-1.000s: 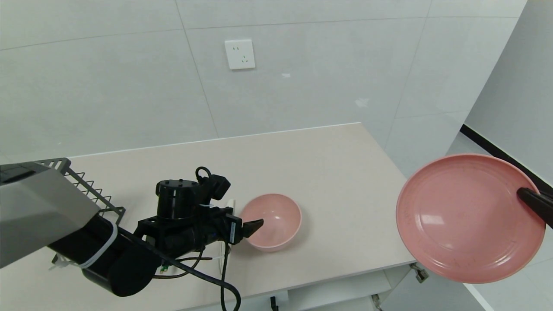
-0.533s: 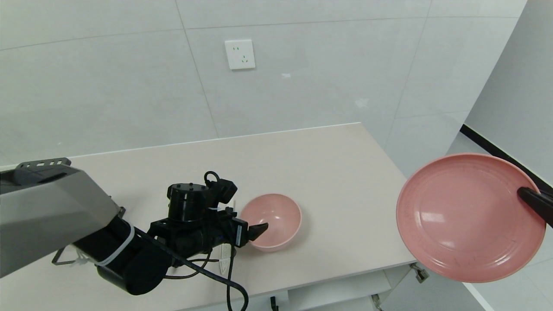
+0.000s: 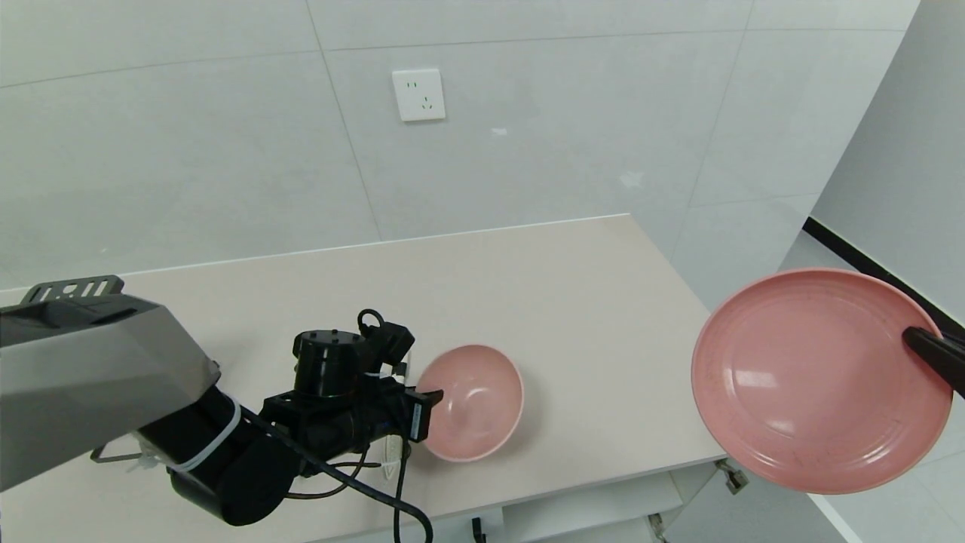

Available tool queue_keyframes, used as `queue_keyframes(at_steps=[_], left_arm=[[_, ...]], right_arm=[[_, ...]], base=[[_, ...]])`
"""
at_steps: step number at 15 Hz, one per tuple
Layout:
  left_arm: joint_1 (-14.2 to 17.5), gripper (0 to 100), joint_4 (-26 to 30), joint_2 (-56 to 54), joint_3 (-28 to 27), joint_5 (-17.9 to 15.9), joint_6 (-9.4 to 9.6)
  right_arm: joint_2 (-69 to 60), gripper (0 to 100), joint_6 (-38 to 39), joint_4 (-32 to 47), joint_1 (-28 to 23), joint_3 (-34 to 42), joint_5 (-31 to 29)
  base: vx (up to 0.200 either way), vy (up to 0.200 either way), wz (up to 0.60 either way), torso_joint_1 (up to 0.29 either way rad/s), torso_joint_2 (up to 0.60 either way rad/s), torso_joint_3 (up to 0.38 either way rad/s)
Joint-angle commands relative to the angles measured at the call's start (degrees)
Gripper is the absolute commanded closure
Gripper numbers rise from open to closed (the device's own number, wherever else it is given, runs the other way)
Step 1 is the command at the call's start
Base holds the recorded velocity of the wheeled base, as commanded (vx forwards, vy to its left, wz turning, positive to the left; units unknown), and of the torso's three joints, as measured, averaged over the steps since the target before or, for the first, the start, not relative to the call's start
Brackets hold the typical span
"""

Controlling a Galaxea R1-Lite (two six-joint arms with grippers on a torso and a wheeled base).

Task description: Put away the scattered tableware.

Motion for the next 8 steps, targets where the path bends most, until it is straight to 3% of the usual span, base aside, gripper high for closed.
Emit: queue_keyframes(at_steps=[1, 8], left_arm=[[0.0, 100, -1.0, -4.3, 0.1, -0.1, 0.07], [0.5, 100, -1.1, -21.3, 0.1, -0.4, -0.11]], right_arm=[[-0.2, 100, 0.0, 0.0, 0.0, -0.3, 0.1], [-0.5, 100, 0.0, -0.1, 0.0, -0.5, 0.1]], base=[[0.0, 0.0, 0.0, 0.0, 0.0, 0.0], [0.0, 0.0, 0.0, 0.0, 0.0, 0.0]])
